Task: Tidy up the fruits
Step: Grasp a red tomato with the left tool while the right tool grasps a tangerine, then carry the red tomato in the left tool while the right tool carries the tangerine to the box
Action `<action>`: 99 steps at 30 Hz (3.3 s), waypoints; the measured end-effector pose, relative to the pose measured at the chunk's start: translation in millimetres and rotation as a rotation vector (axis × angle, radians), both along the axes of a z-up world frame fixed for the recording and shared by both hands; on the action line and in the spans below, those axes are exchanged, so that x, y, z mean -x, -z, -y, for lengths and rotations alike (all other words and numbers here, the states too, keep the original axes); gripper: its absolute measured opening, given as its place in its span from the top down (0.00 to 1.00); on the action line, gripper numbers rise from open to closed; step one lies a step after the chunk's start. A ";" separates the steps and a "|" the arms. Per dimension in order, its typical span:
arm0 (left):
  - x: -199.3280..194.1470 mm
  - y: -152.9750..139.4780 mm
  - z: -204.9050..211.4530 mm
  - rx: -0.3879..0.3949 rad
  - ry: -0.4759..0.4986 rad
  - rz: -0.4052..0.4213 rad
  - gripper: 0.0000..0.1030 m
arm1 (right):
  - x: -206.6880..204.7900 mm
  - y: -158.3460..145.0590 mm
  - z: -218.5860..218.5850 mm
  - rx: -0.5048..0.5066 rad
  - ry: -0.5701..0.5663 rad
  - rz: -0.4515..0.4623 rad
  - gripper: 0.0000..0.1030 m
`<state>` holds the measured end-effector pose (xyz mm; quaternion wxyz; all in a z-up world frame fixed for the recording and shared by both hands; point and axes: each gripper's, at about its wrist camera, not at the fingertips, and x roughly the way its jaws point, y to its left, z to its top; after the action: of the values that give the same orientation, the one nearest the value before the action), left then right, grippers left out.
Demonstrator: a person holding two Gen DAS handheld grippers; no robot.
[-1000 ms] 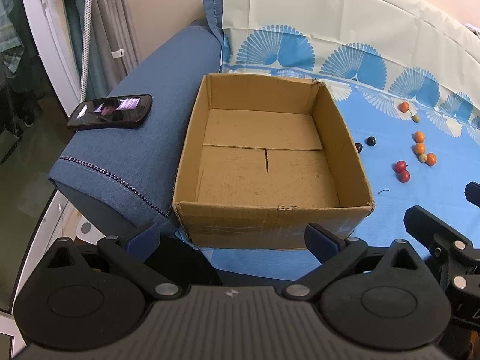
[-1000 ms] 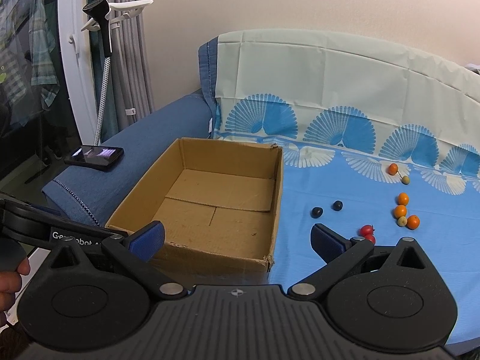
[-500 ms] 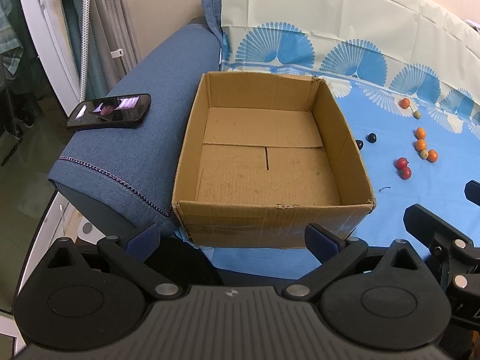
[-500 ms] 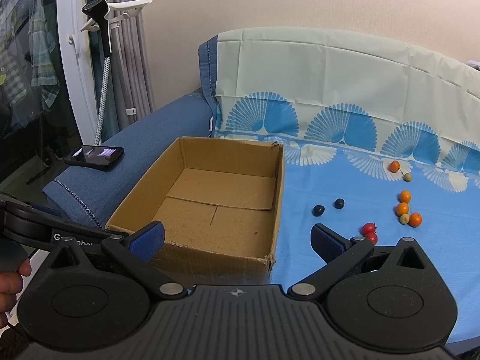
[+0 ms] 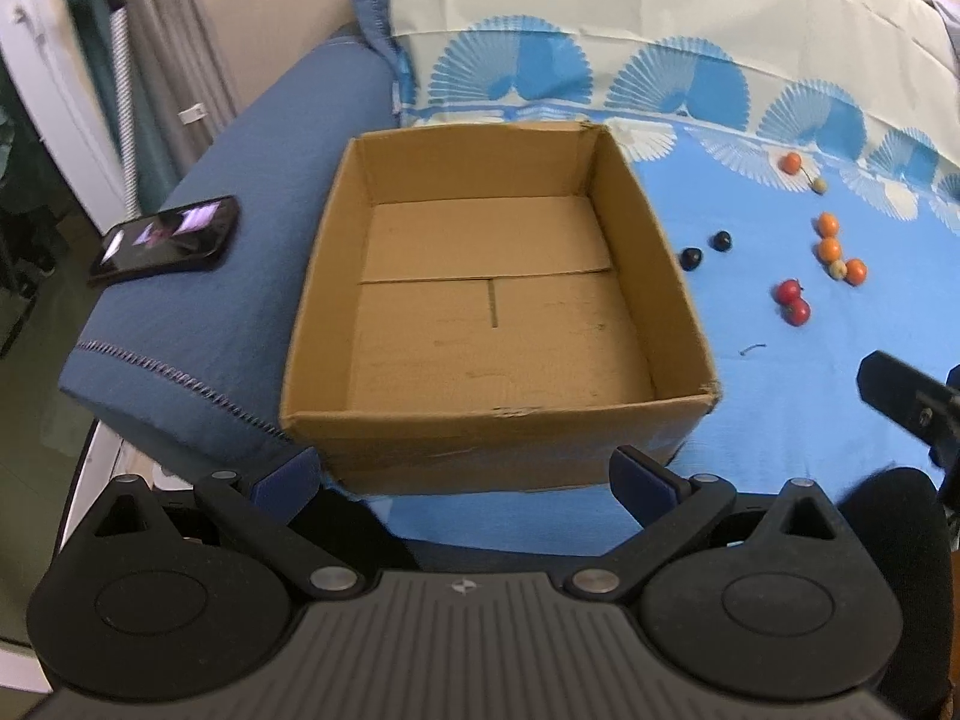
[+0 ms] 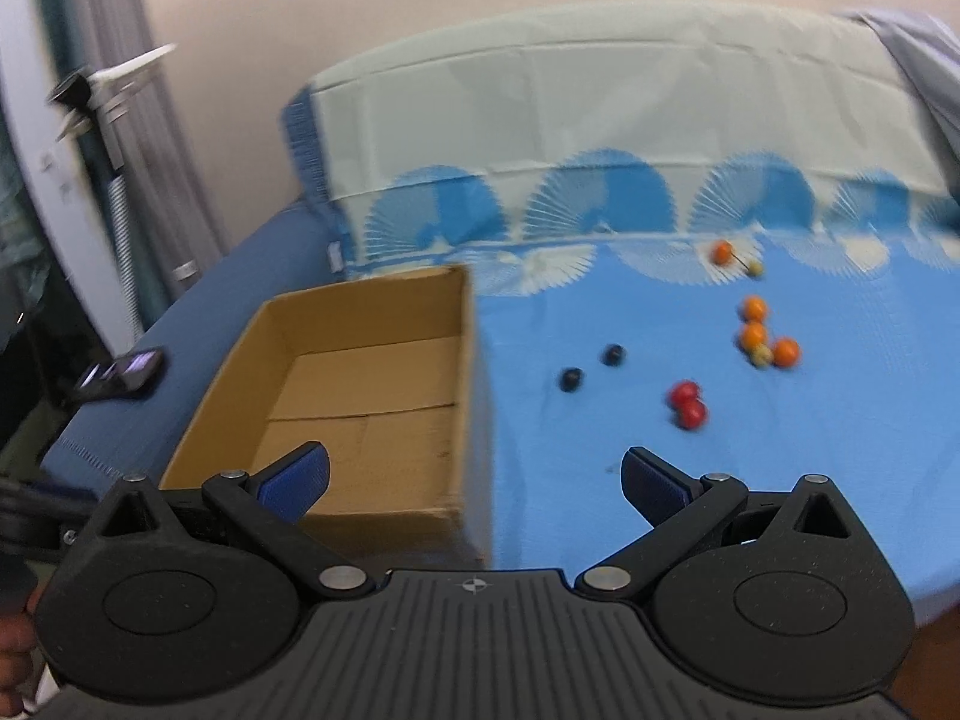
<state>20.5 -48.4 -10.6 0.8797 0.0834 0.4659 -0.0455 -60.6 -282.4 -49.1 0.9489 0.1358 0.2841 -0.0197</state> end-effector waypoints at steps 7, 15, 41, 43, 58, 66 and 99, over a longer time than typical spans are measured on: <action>-17.1 5.4 61.9 -0.005 0.101 0.001 0.00 | 4.1 15.7 61.6 -0.015 0.144 -0.006 0.00; -61.3 17.9 166.1 0.082 0.253 -0.044 0.00 | -1.9 37.6 159.8 0.025 0.360 -0.027 0.00; -238.3 225.9 350.4 0.097 0.132 -0.395 0.00 | -236.0 216.3 324.3 0.242 0.234 -0.223 0.01; -237.1 225.7 352.3 0.091 0.167 -0.381 0.00 | -246.6 224.3 322.4 0.268 0.217 -0.220 0.01; -216.1 201.3 343.0 0.146 0.268 -0.261 0.67 | -233.2 209.5 308.0 0.227 0.165 -0.139 0.62; -192.5 183.4 336.9 0.177 0.288 -0.211 0.67 | -188.4 182.6 306.7 0.171 0.238 -0.101 0.62; 9.7 14.4 1.1 0.274 0.060 0.008 0.67 | 15.4 8.8 -13.4 0.091 -0.257 0.066 0.61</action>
<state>10.9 -49.5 -25.0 0.8829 -0.0237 0.4492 -0.1346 -76.0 -269.0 -57.9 0.9577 0.0556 0.2665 0.0934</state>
